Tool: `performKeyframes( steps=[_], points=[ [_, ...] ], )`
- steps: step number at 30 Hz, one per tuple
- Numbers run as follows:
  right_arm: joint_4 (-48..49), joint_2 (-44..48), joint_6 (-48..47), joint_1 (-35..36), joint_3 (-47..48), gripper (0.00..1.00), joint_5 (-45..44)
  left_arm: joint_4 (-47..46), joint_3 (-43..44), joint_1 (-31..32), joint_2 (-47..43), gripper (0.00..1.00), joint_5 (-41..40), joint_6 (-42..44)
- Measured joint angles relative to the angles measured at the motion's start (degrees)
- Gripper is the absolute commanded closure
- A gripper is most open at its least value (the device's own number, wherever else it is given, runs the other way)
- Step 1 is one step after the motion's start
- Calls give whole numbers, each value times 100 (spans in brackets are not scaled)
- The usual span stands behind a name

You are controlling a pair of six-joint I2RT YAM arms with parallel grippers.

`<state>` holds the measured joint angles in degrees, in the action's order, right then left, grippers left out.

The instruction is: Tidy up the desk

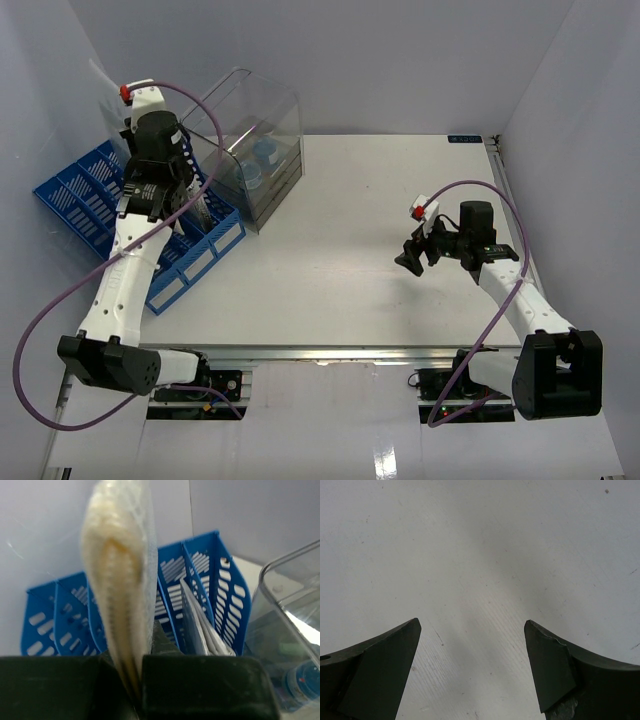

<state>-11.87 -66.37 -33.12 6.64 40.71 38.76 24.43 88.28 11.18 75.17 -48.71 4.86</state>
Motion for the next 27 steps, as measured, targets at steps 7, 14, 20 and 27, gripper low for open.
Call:
performKeyframes(
  steps=[7, 14, 20, 27],
  points=[
    [2, 0, -15, -27, -3, 10, 1, 185, -1047, -406, -511, 100, 922, -1238],
    [2, 0, -27, -45, -5, 10, 8, -626, -2112, -524, -1142, 100, 1291, -1513],
    [2, 0, -29, -71, -14, 10, 51, -1485, -2708, -538, -1499, 100, 1425, -1221],
    [2, 2, -29, -91, -40, 10, 97, -2373, -2785, -545, -1497, 100, 1363, -596]
  ],
)
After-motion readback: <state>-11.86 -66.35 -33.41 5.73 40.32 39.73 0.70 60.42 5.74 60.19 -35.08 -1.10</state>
